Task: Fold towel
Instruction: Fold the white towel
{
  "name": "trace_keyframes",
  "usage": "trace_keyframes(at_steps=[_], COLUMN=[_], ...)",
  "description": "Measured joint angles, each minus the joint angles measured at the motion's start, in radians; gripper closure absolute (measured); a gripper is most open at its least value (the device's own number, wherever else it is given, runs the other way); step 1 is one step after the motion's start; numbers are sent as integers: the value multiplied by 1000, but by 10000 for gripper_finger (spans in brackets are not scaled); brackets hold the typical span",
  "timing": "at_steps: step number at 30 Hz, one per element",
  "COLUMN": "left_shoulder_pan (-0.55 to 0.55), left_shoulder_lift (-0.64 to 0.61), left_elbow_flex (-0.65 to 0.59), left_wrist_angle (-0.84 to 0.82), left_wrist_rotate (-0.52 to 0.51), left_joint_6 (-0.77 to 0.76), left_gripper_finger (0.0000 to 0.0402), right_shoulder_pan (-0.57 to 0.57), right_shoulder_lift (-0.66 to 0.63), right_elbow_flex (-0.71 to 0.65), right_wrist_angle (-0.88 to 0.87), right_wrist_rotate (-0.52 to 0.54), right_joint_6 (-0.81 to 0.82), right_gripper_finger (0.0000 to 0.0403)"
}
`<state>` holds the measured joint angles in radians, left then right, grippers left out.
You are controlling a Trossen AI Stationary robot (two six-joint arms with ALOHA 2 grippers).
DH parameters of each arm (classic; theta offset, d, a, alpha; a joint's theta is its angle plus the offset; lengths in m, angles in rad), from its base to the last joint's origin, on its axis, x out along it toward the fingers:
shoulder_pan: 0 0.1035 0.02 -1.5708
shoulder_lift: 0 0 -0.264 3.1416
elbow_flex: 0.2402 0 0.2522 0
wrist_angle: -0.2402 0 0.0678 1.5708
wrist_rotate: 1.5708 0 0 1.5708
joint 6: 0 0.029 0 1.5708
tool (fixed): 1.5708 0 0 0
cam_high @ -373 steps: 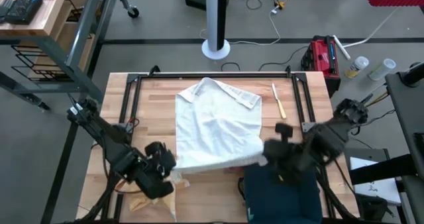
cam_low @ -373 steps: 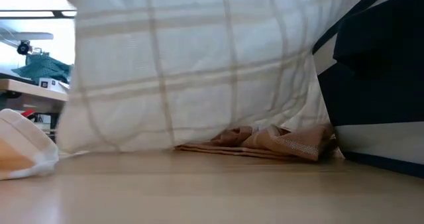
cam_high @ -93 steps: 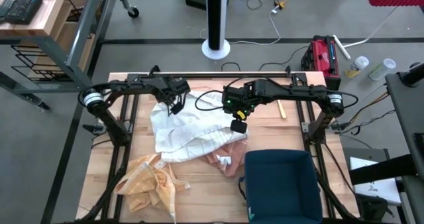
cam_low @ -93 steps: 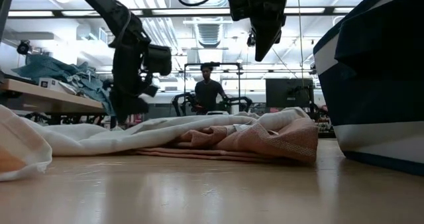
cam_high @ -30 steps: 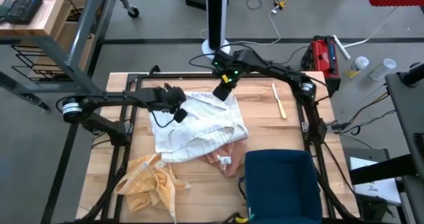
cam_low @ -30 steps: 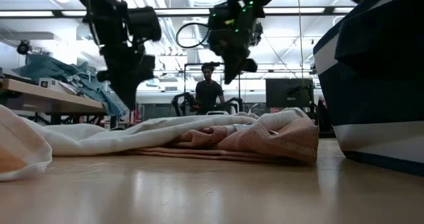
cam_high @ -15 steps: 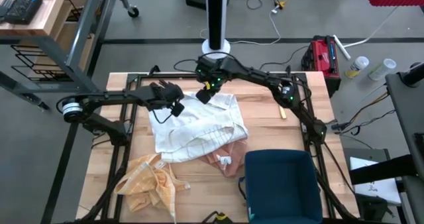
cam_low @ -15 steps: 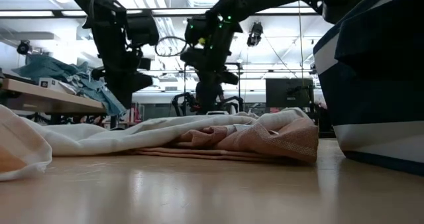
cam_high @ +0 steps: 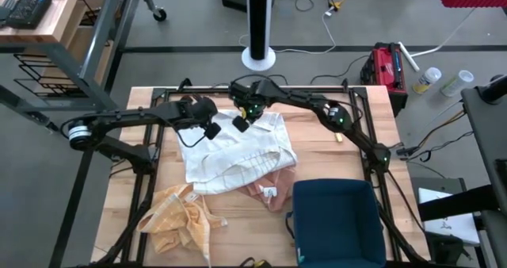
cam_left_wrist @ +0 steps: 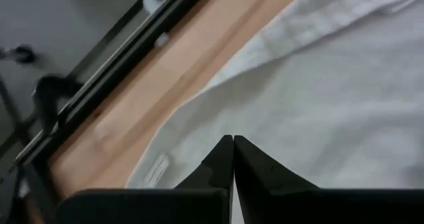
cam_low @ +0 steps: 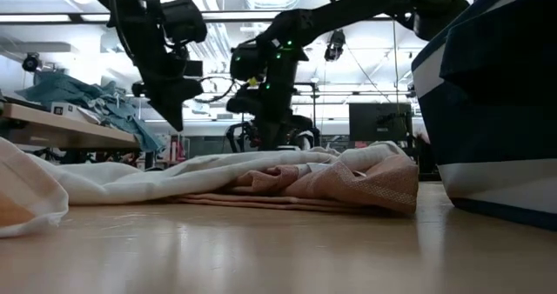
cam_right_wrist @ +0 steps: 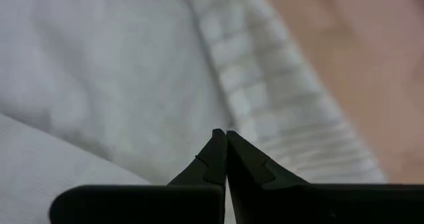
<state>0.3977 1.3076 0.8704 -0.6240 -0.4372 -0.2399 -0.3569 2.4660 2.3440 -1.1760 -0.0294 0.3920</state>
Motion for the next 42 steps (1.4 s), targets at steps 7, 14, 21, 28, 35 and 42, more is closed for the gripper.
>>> trace_keyframes(at_steps=[7, 14, 21, 28, 35, 42], left_shoulder_pan=[0, -7, -6, -6, -4, -22], left_shoulder_lift=[19, 60, 144, 286, 382, 367], left_elbow_flex=[-46, -100, -128, -118, -105, -112], left_wrist_angle=[200, 269, 273, 269, 302, 309], left_wrist_rotate=[210, 545, 576, 617, 747, 790], left_joint_6=[132, 232, 281, 310, 320, 306], left_gripper_finger=[399, 400, 399, 400, 400, 400], right_shoulder_pan=[55, 42, 36, 27, 32, 17], right_shoulder_lift=[53, 72, 72, 72, 74, 93], right_elbow_flex=[-2, -3, -6, -5, -6, -8], right_wrist_angle=[-24, -67, -64, -59, 36, 30], right_wrist_rotate=[14, 124, 178, 259, 92, 80], right_joint_6=[28, 107, 128, 179, 152, 210], right_gripper_finger=[403, 403, 403, 403, 403, 403])
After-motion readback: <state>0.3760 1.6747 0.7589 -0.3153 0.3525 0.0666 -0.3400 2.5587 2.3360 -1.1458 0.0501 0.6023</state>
